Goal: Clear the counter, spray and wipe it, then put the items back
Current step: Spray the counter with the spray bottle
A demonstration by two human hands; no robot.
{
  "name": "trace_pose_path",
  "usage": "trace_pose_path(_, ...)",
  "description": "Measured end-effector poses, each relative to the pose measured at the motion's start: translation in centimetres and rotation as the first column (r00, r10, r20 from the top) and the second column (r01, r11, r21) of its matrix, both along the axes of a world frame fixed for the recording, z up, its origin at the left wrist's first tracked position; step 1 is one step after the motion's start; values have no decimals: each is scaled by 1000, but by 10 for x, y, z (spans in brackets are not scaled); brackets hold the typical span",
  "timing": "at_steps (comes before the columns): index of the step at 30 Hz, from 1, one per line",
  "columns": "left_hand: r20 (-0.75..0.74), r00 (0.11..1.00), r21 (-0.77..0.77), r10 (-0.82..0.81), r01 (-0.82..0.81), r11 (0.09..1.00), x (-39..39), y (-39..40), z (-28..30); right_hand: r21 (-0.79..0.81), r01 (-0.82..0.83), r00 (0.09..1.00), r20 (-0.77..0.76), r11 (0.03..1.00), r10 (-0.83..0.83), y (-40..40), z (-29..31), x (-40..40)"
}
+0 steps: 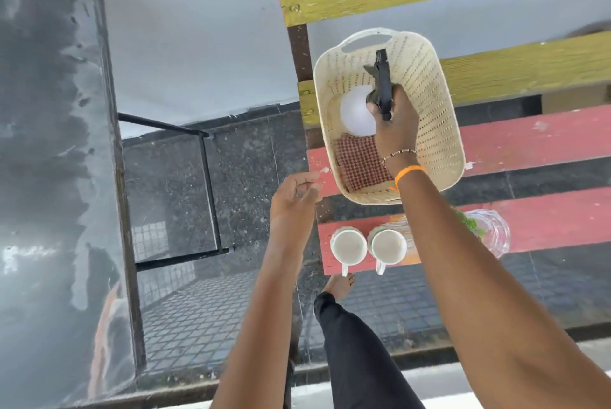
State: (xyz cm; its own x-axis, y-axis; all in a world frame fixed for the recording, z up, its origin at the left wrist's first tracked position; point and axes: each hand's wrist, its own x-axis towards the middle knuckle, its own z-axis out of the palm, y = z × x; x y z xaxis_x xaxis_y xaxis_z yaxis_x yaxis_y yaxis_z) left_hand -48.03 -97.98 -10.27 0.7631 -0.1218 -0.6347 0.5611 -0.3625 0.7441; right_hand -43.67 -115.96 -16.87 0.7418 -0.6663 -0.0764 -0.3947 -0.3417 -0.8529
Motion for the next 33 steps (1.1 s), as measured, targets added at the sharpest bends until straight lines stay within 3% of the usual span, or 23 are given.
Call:
trace_pose_path(3, 5, 998, -45, 58, -58, 997, -3, 24, 11, -62, 42, 995, 93, 997, -36, 15, 24, -7)
trace_pose_path(9, 62, 990, -164, 124, -112, 980, -17, 87, 57, -205, -36, 963, 256, 978, 89, 82, 108, -38)
trace_pose_path(13, 128, 975, -245, 180, -145, 959, -31, 150, 93, -253, -222, 925, 249, 942, 285, 155, 162, -63)
trace_pose_path(16, 128, 957, -270, 260, -219, 938, -44, 210, 112, -247, -417, 856, 215, 874, 470, 219, 185, -80)
trace_pose_path(19, 147, 922, -287, 359, -308, 907, -56, 279, 132, -83, -541, 809, 220, 837, 545, 294, 198, -91)
trace_pose_path(21, 195, 882, -294, 429, -365, 884, -69, 338, 146, -11, -672, 722, 213, 741, 658, 358, 208, -93)
trace_pose_path(24, 219, 835, -299, 504, -434, 850, -81, 391, 156, -69, -780, 596, 218, 621, 773, 420, 223, -87)
trace_pose_path(28, 243, 745, -323, 621, -541, 776, -103, 471, 163, -137, -850, 459, 281, 509, 843, 518, 241, -87)
trace_pose_path(33, 210, 687, -348, 695, -612, 710, -107, 529, 159, -107, -846, 458, 357, 523, 814, 593, 243, -77)
